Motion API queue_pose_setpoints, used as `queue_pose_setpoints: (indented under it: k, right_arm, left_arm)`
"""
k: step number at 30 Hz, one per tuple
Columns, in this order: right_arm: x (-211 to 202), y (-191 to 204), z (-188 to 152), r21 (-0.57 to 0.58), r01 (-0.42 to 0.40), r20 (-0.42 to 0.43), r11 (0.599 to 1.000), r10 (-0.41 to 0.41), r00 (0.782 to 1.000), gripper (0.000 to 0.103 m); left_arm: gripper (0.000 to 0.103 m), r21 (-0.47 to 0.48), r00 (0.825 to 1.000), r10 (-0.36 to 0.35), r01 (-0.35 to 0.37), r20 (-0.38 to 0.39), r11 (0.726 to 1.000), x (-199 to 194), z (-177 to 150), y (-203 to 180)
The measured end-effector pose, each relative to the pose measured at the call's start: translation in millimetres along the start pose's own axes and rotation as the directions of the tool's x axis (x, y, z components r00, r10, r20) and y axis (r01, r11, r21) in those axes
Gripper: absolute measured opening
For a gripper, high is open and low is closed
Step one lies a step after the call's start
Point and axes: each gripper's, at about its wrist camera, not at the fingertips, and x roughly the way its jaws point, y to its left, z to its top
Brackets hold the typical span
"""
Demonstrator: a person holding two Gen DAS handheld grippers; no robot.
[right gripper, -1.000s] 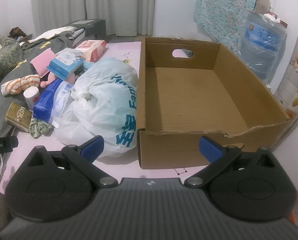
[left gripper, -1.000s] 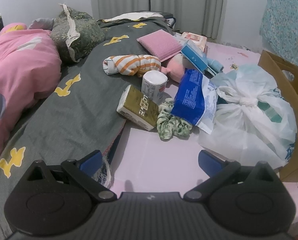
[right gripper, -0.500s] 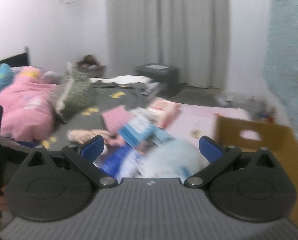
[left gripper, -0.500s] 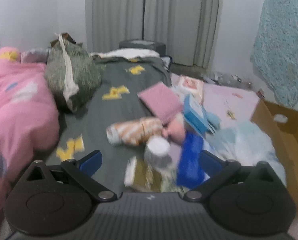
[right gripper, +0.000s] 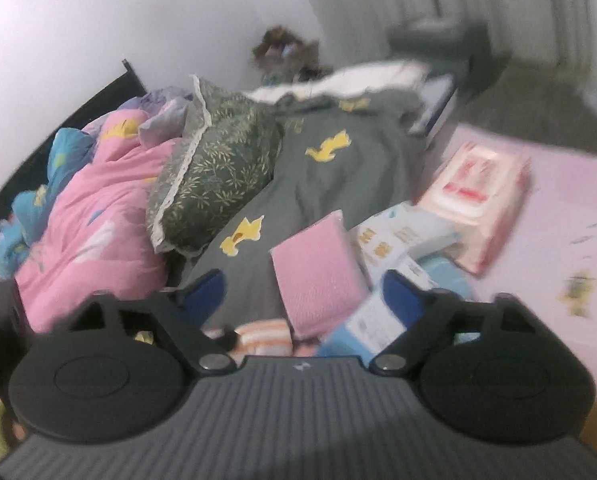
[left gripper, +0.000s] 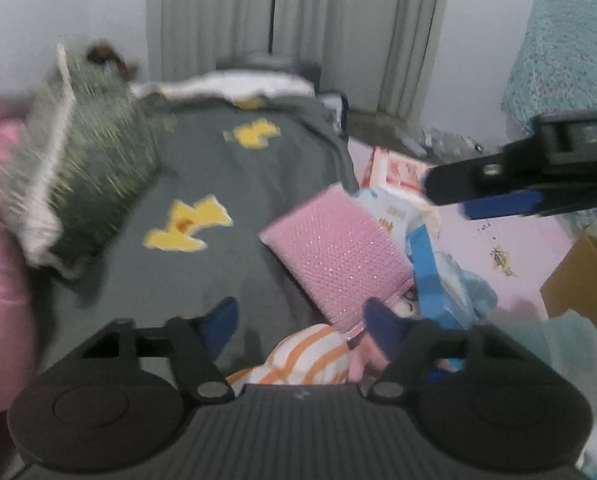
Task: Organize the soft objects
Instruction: 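Reach the left tool to the pink mesh sponge and grasp it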
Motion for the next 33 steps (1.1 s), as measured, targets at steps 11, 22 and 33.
queue_pose_setpoints:
  k: [11, 22, 33]
  right_arm:
    - [107.6, -40.4, 17.5, 0.093, -0.073, -0.13, 0.993, 0.084, 0.988, 0.052]
    - [120.1, -59.4, 12.6, 0.24, -0.148, -0.129, 0.96, 0.182, 0.975, 0.044]
    - [42.7, -27.7, 26.9, 0.26, -0.235, -0.05, 0.936, 0.256, 0.965, 0.044]
  left_arm:
    - [0.072, -0.176, 0.98, -0.162, 0.14, -0.115, 0.974, 65.2, 20.5, 21.2]
    - [0.077, -0.253, 0.982, -0.17, 0.143, -0.087, 0.957, 67.1, 29.5, 15.5]
    - [0.074, -0.19, 0.991, -0.121, 0.131, 0.062, 0.973, -35.6, 53.0, -20.0]
